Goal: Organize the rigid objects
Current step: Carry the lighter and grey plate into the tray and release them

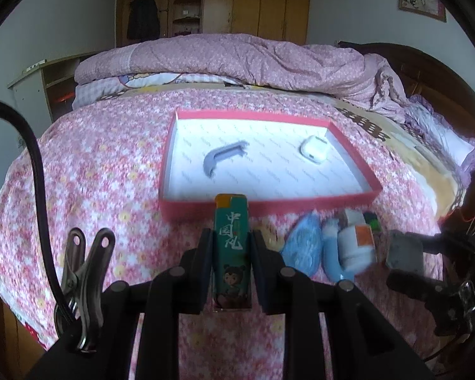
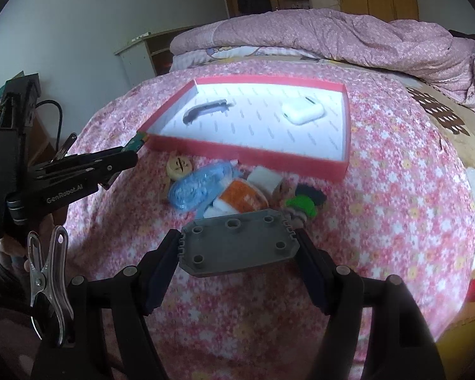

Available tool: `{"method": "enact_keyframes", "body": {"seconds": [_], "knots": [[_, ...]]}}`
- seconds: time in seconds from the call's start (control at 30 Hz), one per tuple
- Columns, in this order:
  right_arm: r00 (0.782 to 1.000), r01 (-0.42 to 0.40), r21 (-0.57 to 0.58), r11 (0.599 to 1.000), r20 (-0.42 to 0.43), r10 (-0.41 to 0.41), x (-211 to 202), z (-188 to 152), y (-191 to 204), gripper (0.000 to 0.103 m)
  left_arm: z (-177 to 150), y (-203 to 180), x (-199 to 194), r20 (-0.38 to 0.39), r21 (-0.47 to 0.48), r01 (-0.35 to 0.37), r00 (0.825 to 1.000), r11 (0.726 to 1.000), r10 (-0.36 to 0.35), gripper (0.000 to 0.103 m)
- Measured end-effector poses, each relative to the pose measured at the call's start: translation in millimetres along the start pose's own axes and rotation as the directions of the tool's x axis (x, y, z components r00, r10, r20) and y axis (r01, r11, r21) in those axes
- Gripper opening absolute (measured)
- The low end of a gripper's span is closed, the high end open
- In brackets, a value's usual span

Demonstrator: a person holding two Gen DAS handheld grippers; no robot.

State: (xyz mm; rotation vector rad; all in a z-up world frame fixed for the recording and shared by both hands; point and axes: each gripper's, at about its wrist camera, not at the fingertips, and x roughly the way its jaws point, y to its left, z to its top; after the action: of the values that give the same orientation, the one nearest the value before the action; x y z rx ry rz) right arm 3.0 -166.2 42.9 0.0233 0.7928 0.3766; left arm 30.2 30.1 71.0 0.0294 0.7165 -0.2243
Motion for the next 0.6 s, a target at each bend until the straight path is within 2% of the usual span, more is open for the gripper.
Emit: {"method": "enact_keyframes", "body": {"seconds": [0.23, 0.4, 0.6], "knots": [[1.000, -0.006, 0.013, 1.000, 0.031, 0.005, 5, 36, -8, 0.072, 32, -5, 16, 0.005, 0.026, 0.017, 1.000, 1.000, -0.017, 0.024], [1.000, -0.001, 0.020, 1.000, 0.019, 0.001, 18, 58, -14, 0.072, 45, -7, 28, -0.002, 0.023, 0.022, 1.000, 0.999, -0.022, 0.024], [1.000, -0.010, 0.035, 0.999, -0.017, 0.010, 42, 78, -20, 0.072, 54, -3, 56, -0.059, 0.007, 0.021, 0.998, 1.000, -0.020, 0.024]]}}
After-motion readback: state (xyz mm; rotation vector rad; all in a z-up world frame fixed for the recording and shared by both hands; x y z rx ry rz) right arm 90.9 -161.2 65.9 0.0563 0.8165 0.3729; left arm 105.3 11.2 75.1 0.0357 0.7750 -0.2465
